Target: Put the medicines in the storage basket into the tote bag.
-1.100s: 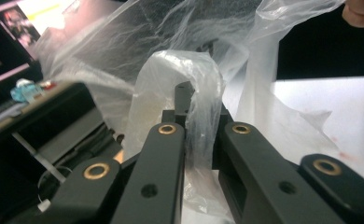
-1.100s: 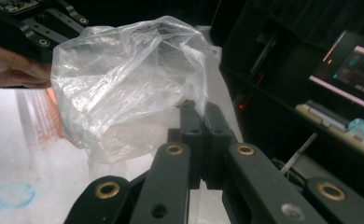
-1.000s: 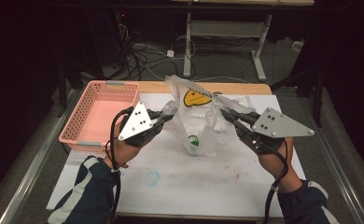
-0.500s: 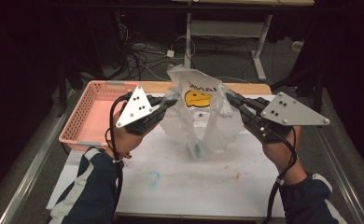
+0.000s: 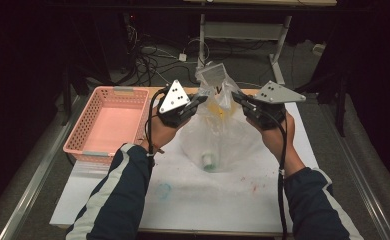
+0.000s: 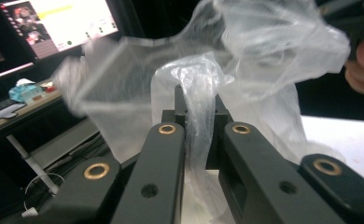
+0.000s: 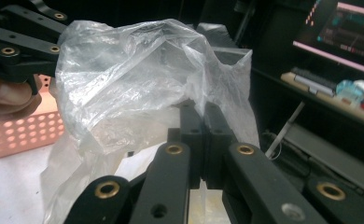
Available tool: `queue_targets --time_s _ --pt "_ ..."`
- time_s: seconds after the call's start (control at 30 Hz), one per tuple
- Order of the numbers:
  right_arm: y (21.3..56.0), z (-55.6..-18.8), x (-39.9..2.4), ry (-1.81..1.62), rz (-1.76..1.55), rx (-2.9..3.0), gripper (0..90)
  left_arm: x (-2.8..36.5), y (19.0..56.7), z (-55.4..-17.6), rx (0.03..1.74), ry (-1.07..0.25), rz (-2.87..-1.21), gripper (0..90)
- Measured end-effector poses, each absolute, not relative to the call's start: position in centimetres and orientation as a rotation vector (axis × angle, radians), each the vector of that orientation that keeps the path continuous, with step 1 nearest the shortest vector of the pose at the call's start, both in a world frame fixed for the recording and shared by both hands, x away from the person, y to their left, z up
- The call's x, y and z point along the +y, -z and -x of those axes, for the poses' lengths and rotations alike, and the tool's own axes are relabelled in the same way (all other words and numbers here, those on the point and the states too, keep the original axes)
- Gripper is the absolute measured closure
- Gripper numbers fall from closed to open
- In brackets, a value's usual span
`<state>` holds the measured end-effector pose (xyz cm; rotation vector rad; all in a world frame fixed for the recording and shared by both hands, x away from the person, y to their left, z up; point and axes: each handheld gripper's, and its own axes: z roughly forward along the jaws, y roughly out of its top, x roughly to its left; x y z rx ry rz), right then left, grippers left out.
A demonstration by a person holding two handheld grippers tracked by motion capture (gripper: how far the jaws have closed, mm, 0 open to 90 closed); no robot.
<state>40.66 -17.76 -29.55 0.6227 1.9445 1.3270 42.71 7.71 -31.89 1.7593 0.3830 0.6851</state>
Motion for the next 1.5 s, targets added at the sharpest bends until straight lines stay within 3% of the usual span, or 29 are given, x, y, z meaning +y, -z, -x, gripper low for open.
queue_targets --time_s 0.47,0.97,1.23,1.5 --pt "30.8 -45.2 -16.4 -1.266 -0.738 1.985 90.0 5.8 30.9 -47.1 0.496 -0.724 -1.741 87.0" --pt "25.1 -44.0 -15.6 -1.346 -0.636 1.908 90.0 5.9 22.0 -45.4 0.46 -0.834 -1.599 87.4" --pt "24.8 -43.8 -15.5 -1.33 -0.64 1.906 90.0 6.5 23.4 -46.1 0.531 -0.864 -1.614 86.8" --pt "26.9 -45.0 -16.5 -1.247 -0.7 1.898 90.0 7.0 26.6 -47.3 0.591 -0.851 -1.694 67.1"
